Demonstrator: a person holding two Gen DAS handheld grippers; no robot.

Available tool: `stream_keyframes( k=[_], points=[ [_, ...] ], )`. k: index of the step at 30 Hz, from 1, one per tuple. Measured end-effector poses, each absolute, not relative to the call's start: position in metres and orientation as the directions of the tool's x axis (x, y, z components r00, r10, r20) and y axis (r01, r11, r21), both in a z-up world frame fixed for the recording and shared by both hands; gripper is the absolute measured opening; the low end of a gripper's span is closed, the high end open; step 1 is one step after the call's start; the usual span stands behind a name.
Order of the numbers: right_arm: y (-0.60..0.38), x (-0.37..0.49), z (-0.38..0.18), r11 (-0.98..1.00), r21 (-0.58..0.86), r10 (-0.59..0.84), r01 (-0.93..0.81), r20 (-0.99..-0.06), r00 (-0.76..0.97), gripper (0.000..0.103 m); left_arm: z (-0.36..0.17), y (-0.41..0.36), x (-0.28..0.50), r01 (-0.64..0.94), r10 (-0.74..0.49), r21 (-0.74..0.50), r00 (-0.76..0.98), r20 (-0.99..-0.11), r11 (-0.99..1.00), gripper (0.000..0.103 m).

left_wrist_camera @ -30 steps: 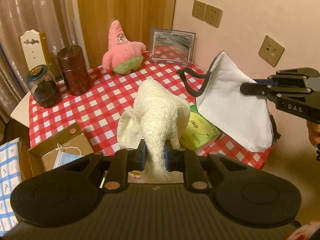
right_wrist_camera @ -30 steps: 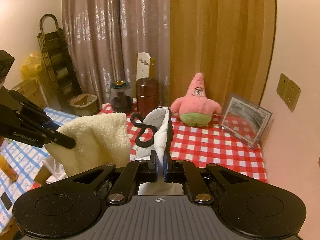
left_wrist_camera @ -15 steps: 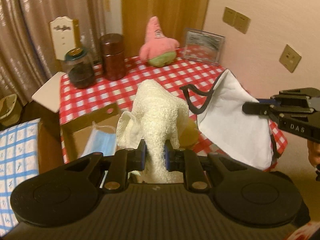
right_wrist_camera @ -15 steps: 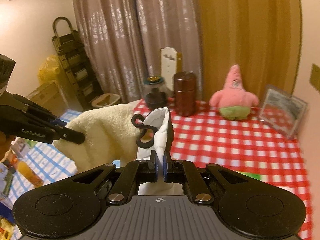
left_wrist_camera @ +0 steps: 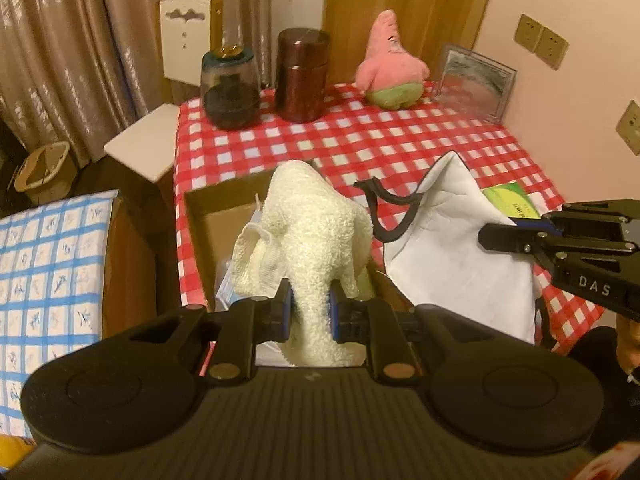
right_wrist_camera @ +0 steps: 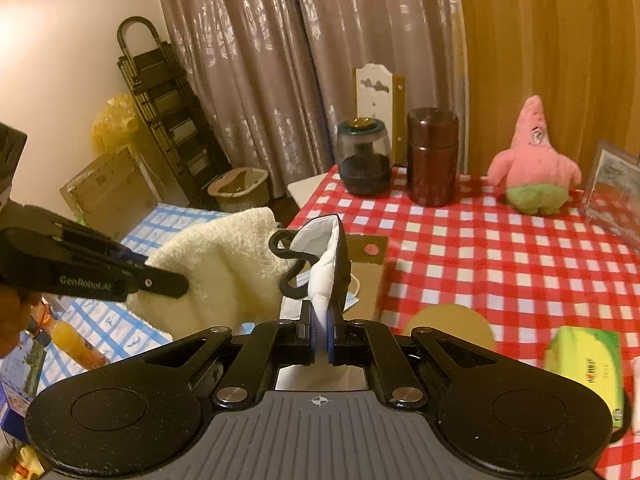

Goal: Organize soft objects
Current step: 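Carry the cream towel and white sock over the cardboard box with both grippers, then lower the towel and sock into the box and open both grippers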

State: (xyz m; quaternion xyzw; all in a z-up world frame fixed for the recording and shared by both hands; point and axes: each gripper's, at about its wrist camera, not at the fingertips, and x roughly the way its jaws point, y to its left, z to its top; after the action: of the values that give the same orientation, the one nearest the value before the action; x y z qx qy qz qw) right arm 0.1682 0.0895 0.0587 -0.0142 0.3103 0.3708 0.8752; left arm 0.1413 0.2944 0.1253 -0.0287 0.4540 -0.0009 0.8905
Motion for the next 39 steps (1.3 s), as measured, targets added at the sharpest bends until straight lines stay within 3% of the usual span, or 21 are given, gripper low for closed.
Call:
stream_keyframes(
  k=[39],
  points=[
    [0.209,0.276,-0.056,0.755,0.221,0.599,-0.617,-0.615,0.513,0.005,-0.007,0.371,0.266,-0.111,-0.004,-0.068,0.495,-0.869,0.991,0.016]
  ],
)
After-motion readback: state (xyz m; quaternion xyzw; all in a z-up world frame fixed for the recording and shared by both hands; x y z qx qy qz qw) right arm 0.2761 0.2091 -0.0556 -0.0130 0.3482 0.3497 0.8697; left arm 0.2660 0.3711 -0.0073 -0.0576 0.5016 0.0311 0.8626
